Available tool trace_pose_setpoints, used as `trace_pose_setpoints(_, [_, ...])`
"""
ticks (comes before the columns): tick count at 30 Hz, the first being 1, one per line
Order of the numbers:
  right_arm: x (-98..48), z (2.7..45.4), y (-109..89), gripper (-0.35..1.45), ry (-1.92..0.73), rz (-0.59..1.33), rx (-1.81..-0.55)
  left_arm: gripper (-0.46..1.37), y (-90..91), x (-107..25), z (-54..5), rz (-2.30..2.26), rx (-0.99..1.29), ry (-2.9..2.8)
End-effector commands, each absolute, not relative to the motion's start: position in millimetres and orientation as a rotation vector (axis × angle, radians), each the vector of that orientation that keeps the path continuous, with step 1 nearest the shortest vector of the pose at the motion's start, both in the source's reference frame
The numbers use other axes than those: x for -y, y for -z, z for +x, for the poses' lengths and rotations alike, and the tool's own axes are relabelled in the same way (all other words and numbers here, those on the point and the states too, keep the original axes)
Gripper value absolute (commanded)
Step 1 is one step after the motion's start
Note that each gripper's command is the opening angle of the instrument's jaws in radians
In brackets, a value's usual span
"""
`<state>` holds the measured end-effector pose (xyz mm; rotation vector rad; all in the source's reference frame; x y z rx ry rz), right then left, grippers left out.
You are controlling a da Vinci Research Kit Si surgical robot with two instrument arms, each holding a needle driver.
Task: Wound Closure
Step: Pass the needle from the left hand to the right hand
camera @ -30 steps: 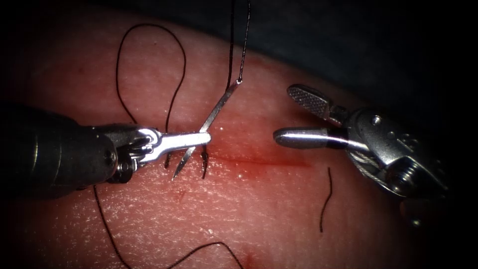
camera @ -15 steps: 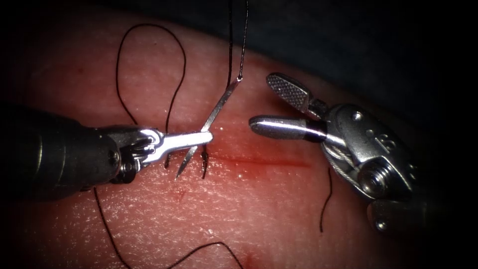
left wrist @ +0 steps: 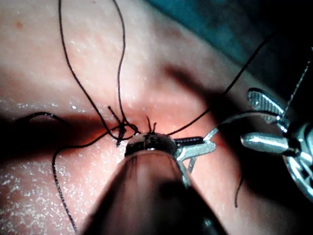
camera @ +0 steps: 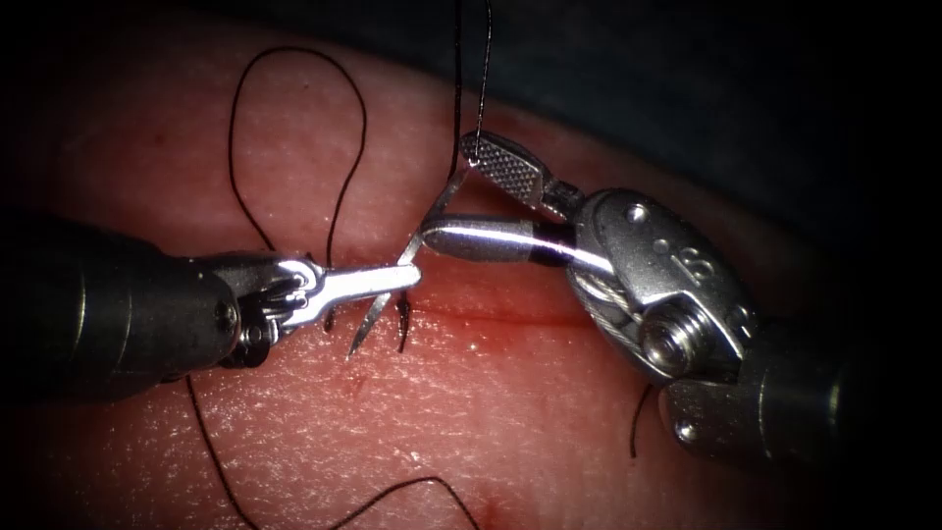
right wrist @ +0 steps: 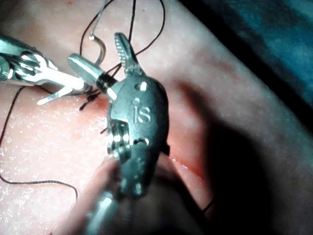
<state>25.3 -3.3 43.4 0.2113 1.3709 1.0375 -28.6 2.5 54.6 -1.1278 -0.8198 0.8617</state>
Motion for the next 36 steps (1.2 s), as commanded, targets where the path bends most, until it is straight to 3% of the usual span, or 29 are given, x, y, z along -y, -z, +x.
trace_pose_setpoints(1, [3.2, 25.3, -43.5, 1.19, -1.034, 0.212, -1.376, -0.35, -54.4, -2.5, -28.7, -1.136, 0.823, -0.858])
trace_pose_setpoints(24, [3.3, 27.1, -43.9, 1.12, -1.041, 0.196, -1.386, -0.35, -54.2, -2.3, -28.7, -1.142, 0.789, -0.832])
trace_pose_setpoints(29, [3.5, 27.1, -43.9, 1.01, -1.040, 0.194, -1.390, -0.35, -54.2, -2.3, -28.7, -1.145, 0.773, -0.822])
trace_pose_setpoints(32, [3.7, 27.0, -43.9, 0.76, -1.039, 0.194, -1.390, -0.35, -54.2, -2.2, -28.7, -1.144, 0.769, -0.821])
trace_pose_setpoints(35, [4.0, 27.1, -43.9, 0.14, -1.037, 0.193, -1.391, -0.35, -54.2, -2.2, -28.8, -1.144, 0.767, -0.820])
trace_pose_setpoints(36, [4.2, 27.1, -44.0, -0.35, -1.036, 0.192, -1.392, -0.35, -54.2, -2.2, -28.8, -1.144, 0.767, -0.820])
